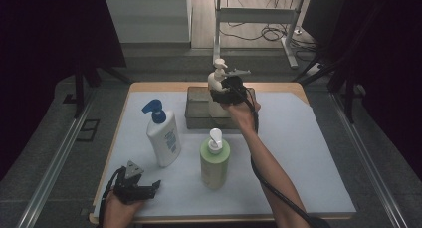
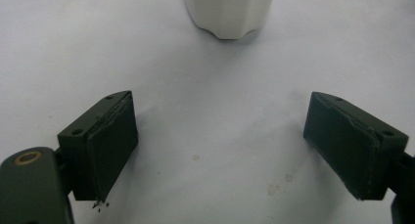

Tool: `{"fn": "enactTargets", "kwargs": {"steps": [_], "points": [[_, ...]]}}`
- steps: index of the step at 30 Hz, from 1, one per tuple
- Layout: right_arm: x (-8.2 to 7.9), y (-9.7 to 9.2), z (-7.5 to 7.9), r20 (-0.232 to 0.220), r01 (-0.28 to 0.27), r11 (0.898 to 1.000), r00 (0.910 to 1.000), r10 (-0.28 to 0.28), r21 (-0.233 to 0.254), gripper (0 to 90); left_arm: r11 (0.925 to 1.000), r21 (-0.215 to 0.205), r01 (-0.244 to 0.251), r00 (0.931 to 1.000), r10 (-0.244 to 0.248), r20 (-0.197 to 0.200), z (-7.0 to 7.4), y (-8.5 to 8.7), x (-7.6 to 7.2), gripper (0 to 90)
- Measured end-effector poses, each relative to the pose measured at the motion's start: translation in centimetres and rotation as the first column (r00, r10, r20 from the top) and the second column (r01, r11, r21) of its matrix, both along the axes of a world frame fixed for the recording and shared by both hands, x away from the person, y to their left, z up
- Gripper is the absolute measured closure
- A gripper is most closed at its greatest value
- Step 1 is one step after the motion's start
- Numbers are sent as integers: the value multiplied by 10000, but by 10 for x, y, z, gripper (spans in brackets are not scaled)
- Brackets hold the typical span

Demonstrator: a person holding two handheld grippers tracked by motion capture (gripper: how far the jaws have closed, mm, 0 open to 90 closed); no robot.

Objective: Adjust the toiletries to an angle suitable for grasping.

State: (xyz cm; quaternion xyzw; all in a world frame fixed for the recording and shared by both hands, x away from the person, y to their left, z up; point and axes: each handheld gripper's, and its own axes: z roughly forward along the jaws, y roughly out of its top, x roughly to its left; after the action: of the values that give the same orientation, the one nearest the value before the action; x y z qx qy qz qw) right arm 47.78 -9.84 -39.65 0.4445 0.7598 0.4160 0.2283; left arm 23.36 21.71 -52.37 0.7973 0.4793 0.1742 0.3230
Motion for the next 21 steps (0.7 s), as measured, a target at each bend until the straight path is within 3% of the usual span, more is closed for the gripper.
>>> {"fn": "enactTargets", "kwargs": {"steps": [14, 21], "points": [[-3, -2, -15, -241, 15, 10000, 9997, -17, -71, 371, 10000, 3, -6, 10000, 6, -6, 0, 0, 0, 124], [-7, -4, -20, -98, -116, 9998, 9999, 114, -159, 359, 10000, 8, -10, 10000, 10, -5, 0, 0, 0, 123]]}}
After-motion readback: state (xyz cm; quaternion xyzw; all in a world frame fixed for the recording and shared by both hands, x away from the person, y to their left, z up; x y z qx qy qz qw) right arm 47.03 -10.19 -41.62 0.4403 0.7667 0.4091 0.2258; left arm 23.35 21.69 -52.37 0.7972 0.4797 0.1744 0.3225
